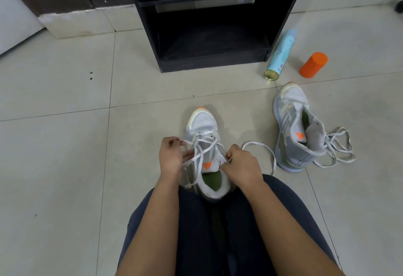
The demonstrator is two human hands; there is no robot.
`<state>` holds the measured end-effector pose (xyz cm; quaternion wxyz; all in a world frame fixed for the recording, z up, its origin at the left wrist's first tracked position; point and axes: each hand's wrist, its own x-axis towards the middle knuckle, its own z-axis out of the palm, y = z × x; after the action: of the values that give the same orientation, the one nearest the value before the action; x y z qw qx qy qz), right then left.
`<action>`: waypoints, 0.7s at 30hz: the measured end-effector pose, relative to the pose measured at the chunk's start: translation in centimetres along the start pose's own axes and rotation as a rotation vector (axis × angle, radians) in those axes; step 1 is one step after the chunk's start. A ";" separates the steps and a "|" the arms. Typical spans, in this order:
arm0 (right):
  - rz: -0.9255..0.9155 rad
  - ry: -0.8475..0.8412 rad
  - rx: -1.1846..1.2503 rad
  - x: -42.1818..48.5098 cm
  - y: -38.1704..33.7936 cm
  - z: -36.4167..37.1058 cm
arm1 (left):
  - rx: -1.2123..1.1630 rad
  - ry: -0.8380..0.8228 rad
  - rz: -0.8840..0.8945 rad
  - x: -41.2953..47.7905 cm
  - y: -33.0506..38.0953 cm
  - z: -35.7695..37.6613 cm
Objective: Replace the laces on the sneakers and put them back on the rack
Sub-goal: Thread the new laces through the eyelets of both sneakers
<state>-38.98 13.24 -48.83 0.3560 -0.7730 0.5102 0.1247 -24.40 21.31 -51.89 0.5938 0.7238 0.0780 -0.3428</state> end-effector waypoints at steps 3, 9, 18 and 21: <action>0.035 0.001 0.027 0.4 0.1 0.2 | -0.429 0.303 -0.013 2.1 0.7 -2.1; 0.029 0.001 -0.018 0.7 0.2 0.5 | 0.518 0.162 0.582 1.8 -0.4 -2.8; -0.013 0.085 -0.059 1.3 0.0 0.6 | 0.483 -0.051 0.402 1.8 -0.4 -1.5; -0.017 0.085 -0.031 1.4 0.2 0.7 | -0.038 0.489 0.288 3.0 0.6 -3.8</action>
<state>-38.39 12.69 -50.22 0.3229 -0.7874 0.5162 0.0964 -20.27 23.68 -52.92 0.6133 0.7774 0.1216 -0.0687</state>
